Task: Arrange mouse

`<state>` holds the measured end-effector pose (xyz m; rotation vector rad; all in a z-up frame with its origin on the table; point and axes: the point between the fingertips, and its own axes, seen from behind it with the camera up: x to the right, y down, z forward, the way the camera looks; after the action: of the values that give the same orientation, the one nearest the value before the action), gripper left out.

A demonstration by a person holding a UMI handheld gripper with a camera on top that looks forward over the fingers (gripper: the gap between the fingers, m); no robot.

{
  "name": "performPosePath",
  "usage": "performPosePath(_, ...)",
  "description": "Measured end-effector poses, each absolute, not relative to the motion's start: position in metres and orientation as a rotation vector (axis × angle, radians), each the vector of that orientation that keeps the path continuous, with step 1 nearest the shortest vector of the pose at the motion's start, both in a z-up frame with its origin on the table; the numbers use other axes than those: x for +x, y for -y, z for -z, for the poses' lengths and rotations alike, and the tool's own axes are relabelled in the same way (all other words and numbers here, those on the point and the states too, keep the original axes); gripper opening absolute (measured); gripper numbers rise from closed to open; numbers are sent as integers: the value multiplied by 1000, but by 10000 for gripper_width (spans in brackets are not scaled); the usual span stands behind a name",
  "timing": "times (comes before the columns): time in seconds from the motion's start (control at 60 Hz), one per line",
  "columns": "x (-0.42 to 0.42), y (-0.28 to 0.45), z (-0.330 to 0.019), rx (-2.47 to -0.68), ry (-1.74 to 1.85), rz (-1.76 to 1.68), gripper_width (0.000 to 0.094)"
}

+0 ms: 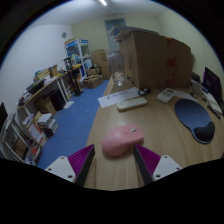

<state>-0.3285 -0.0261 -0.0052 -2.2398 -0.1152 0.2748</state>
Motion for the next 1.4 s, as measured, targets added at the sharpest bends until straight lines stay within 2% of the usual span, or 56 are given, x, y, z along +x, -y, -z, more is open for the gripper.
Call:
performPosePath(0.283,-330,-31,12,-2237,92,-67,814)
performPosePath(0.333,-328,-39,12,-2228,45,-49,770)
performPosePath(0.367,-327,-43,12,-2223,30,-37,708)
performPosePath(0.383,-328,-45,12,-2220,25,-35,736)
performPosePath(0.433,-331,-48,12,-2209,29,-38,625)
performPosePath(0.45,-333,-49,12,-2205,44,-40,535)
performPosePath(0.617,-334,-49,16,-2264,109,-90,424)
performPosePath(0.633,-334,-49,16,-2268,126,-91,442)
performPosePath(0.65,-335,-49,16,-2271,144,-92,399)
performPosePath(0.8,-346,-43,8,-2316,280,-161,371)
performPosePath(0.883,-361,-44,-44,-2210,397,-268,374)
performPosePath(0.967,-349,-57,-134,-2044,448,-345,373)
performPosePath(1.067,-270,-88,-237,-1849,417,-285,370)
performPosePath(1.133,-191,-117,-263,-1814,342,-206,368)
performPosePath(1.217,-109,-141,-246,-1859,246,-121,367)
performPosePath(1.283,-53,-152,-187,-1948,202,-74,367)
performPosePath(1.4,-16,-148,-66,-2179,114,-83,368)
